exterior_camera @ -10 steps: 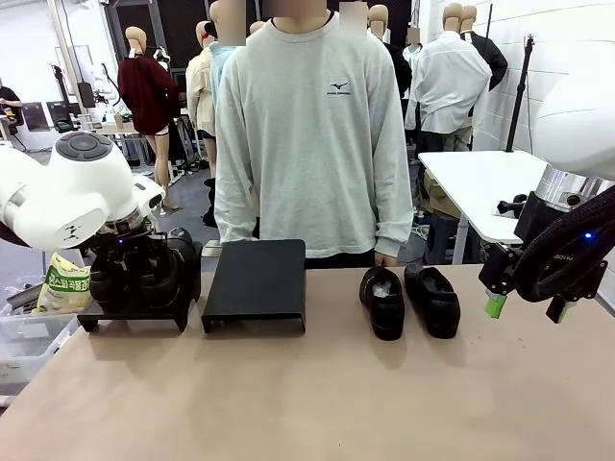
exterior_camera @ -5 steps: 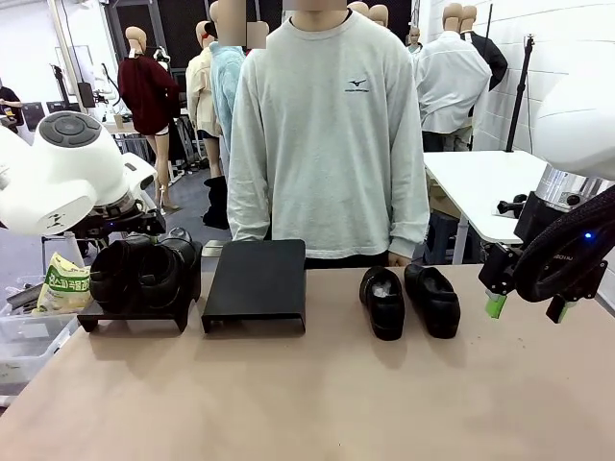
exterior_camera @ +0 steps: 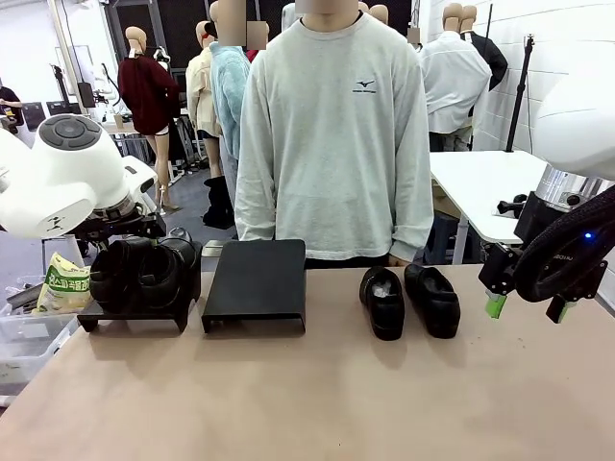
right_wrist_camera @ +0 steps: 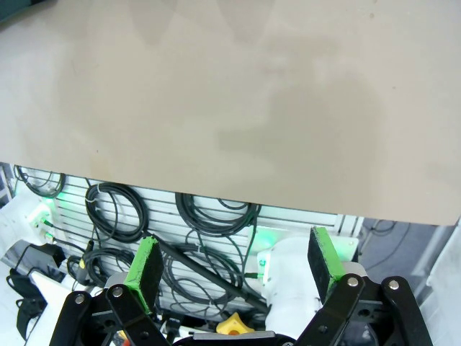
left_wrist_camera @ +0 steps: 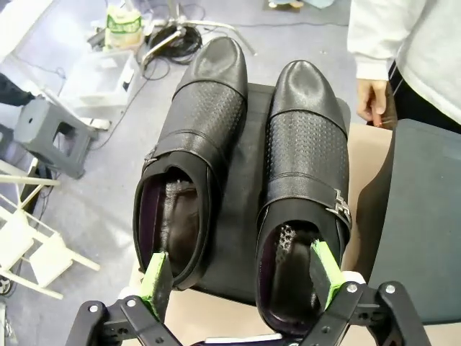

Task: Organize the shoes by placing them on the stand.
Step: Pick up one Shoe and place it in the middle of the table.

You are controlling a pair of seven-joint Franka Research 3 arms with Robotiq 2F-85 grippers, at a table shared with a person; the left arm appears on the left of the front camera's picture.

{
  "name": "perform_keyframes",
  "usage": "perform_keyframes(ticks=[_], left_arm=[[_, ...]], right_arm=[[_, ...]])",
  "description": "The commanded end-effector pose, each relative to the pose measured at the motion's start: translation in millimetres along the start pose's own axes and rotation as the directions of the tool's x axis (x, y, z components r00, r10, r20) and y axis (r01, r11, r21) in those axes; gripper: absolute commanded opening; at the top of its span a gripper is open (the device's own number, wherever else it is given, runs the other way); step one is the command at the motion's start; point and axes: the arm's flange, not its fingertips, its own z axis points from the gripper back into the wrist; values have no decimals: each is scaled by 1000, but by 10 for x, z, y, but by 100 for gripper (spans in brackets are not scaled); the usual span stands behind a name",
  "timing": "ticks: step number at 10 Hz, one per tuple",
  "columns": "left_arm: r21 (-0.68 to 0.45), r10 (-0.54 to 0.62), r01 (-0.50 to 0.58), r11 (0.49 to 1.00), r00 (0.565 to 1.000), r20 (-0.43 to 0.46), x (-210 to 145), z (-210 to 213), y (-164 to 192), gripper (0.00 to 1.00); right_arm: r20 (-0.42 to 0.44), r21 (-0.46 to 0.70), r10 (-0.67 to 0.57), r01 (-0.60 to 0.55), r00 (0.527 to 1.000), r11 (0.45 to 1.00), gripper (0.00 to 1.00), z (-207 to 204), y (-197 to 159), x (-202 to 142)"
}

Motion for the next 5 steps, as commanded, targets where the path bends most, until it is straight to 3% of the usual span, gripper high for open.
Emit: perform_keyframes(ticks=[1, 5], left_arm=[[-1, 5, -5, 1000, 1000, 7, 56, 0, 1, 100], [-1, 5, -5, 1000, 1000, 7, 56, 0, 1, 100]], right_arm=[[-5, 1, 17, -17, 1000, 1000, 100, 11, -13, 10], [-5, 1, 17, -17, 1000, 1000, 100, 11, -13, 10]])
